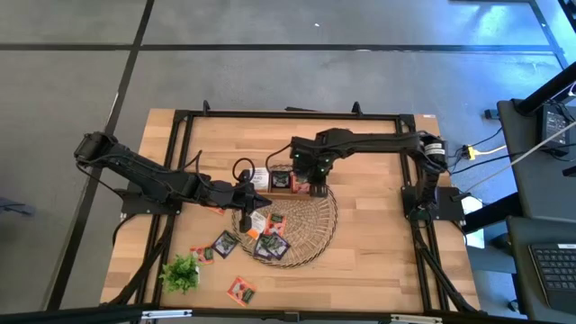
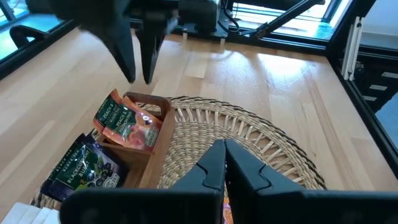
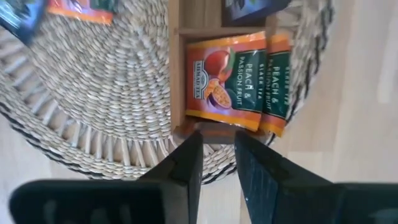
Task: Pick & Place Tea
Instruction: Put the orange tea bag into the right slot of the wooden organizer
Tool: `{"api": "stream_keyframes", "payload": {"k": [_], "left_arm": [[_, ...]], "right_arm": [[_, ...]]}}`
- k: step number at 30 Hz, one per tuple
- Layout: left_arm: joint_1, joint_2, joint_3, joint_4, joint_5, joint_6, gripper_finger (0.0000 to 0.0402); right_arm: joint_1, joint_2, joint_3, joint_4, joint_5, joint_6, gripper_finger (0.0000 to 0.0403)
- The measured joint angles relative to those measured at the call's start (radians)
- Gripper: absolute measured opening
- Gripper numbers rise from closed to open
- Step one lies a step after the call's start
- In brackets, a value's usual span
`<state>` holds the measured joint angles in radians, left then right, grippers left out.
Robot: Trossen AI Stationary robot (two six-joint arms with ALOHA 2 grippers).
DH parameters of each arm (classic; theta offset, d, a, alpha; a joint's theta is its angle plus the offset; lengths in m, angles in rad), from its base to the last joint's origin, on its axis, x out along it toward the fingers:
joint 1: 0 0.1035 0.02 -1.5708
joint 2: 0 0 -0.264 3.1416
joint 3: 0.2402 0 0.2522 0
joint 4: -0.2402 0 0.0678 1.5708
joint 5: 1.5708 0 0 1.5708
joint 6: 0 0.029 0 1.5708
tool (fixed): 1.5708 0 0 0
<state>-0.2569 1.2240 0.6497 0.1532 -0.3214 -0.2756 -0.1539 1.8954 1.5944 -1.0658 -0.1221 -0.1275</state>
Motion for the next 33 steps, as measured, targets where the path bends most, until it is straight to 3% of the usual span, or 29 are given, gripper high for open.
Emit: {"api": "stream_keyframes", "payload": {"k": [6,14,21,33], "left_arm": [[-0.003,0.0,0.0,-0.009,0.002,-0.001,0.0002],[-0.055,0.036,0.0,-0.075,0.065,-0.005,0.0002],[-0.085,0.212,0.001,0.043,0.113,-0.046,0.0002],[-0.111,0.448,0.002,0.132,0.159,-0.203,0.0002]], "right_arm": [[0.041,-0.098,-0.032,0.055,0.001,0.076,0.0096],[0.187,-0.212,-0.361,0.576,-0.004,0.178,0.0097],[0.262,-0.203,-0.518,0.884,-0.005,0.327,0.0097],[0.311,-0.203,-0.641,1.258,-0.003,0.396,0.0097]]}}
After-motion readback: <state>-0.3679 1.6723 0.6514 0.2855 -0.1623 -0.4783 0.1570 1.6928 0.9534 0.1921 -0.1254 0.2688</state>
